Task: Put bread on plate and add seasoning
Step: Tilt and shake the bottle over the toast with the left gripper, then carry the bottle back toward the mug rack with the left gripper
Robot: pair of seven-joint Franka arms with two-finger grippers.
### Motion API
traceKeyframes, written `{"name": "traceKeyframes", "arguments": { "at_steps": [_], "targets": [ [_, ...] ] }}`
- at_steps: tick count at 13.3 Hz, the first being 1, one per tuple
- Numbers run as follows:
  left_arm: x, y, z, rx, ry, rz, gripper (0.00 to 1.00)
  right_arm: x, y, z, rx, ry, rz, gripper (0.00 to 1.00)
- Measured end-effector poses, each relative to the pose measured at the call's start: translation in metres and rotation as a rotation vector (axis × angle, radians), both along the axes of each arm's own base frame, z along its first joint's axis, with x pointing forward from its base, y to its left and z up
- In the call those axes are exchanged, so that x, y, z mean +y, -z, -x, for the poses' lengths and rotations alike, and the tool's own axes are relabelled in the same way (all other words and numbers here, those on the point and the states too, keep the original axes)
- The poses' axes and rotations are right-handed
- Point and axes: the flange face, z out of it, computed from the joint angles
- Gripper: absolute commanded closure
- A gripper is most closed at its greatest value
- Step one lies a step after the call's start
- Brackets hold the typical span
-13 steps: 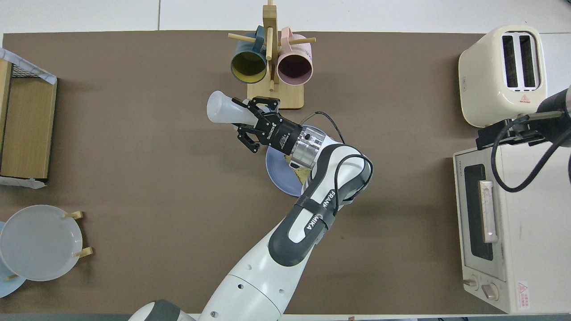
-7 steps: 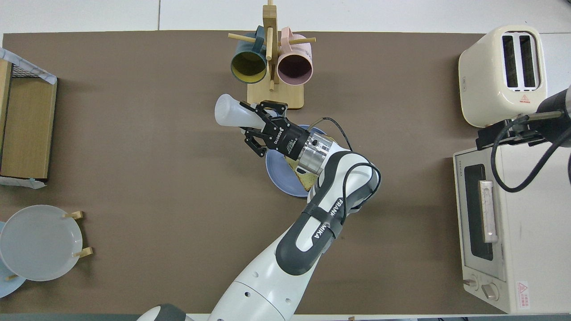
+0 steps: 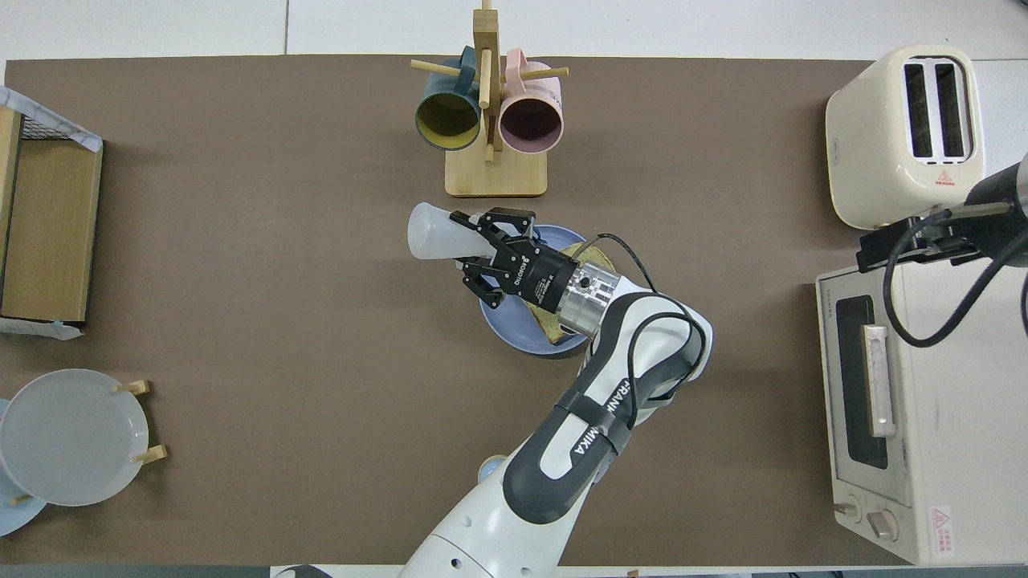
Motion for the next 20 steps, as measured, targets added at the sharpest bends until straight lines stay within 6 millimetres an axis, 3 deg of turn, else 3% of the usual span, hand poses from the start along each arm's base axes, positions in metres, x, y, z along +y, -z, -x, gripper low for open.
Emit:
{"name": "traceKeyframes", "arguments": {
  "at_steps": [3, 6, 8, 11, 14, 18, 20],
  "targets": [
    [0.043, -0.072, -0.009, 0.028, -0.073, 0.124, 1.00, -0.001, 0.000, 0.000, 0.000, 0.001, 0.000, 0.00],
    [0.084, -0.117, -0.004, 0.060, -0.139, 0.364, 1.00, -0.001, 0.000, 0.000, 0.000, 0.001, 0.000, 0.00],
    [0.119, -0.149, -0.020, 0.073, -0.186, 0.562, 1.00, -0.001, 0.000, 0.000, 0.000, 0.001, 0.000, 0.00],
    [0.183, -0.191, -0.061, 0.044, -0.273, 0.890, 1.00, -0.001, 0.000, 0.000, 0.000, 0.002, 0.000, 0.00],
    [0.221, -0.198, -0.093, -0.056, -0.371, 1.167, 1.00, -0.001, 0.000, 0.000, 0.000, 0.002, 0.000, 0.00],
    [0.252, -0.181, -0.123, -0.221, -0.472, 1.512, 1.00, -0.001, 0.000, 0.000, 0.000, 0.002, 0.000, 0.00],
    [0.263, -0.170, -0.126, -0.304, -0.483, 1.617, 1.00, -0.001, 0.000, 0.000, 0.000, 0.002, 0.000, 0.00]
  ]
}}
